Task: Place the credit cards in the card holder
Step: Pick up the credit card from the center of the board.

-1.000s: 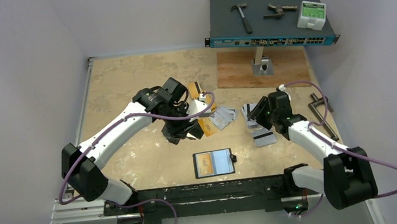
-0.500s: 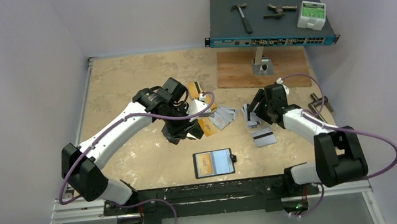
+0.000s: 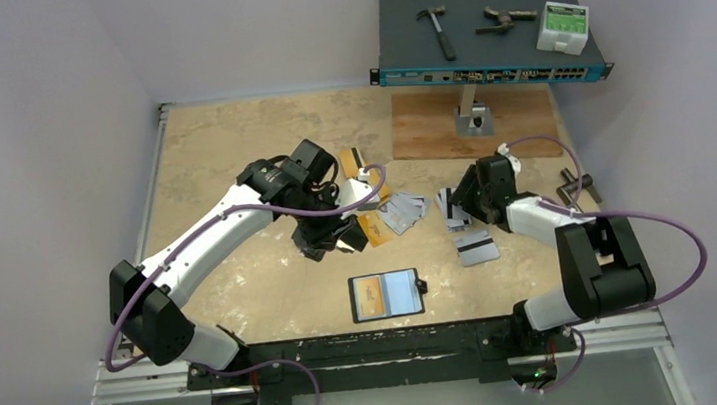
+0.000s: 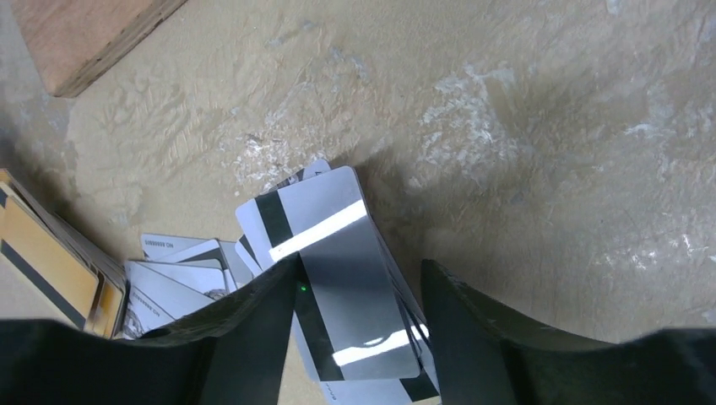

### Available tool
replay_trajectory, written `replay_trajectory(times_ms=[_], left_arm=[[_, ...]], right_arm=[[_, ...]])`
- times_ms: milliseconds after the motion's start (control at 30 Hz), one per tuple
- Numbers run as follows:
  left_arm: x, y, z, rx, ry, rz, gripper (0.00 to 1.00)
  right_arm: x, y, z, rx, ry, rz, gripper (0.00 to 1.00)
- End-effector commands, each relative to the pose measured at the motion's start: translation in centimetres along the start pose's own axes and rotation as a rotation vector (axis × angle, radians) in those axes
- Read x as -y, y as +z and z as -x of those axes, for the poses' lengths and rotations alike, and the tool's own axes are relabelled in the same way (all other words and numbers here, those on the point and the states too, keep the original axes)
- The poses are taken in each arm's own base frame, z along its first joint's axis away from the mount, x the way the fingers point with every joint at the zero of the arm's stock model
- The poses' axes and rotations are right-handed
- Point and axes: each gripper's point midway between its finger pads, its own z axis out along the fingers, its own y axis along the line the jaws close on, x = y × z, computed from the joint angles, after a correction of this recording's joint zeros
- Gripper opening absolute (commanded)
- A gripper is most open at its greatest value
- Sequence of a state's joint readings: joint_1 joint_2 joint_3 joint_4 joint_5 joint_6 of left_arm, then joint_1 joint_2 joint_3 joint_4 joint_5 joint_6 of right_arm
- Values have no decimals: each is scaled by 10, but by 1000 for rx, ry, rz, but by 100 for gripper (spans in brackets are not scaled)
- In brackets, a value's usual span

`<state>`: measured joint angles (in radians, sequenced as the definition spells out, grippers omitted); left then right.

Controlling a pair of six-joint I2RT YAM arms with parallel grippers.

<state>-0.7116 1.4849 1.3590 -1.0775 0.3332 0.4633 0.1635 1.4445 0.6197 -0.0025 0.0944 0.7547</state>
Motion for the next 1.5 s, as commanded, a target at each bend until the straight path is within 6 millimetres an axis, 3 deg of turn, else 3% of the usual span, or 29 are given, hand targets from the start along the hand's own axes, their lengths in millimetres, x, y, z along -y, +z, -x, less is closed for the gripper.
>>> replay_trajectory(times_ms=[0,200,800,867,933,1067,1200,1467], left_arm=[[1,-7,4,36,1,3,33],[2,-6,2,26,-5,-2,32],[3,-7,2,27,-16,-4,31],[3,-7,3,27,-17,-5,31],[4,-7,4,31,-19,-11,31],[6,-9,8,34,-30,-29,31],[9,-18,20,56,-56,-49,32],[24,-39,91,321,-145,-223,39]], right_arm=[[18,-3,-21,-3,74,-8,50],[22,-15,-30,16,161,26,28],[35,-39,-27,30,140,-54,30],[35,-42,-25,35,133,-56,24],[33,-45,-22,47,128,-46,0],[27,-53,-12,75,110,-23,0],[4,-66,-2,87,75,88,0],[-96,-137,5,124,-155,712,0]])
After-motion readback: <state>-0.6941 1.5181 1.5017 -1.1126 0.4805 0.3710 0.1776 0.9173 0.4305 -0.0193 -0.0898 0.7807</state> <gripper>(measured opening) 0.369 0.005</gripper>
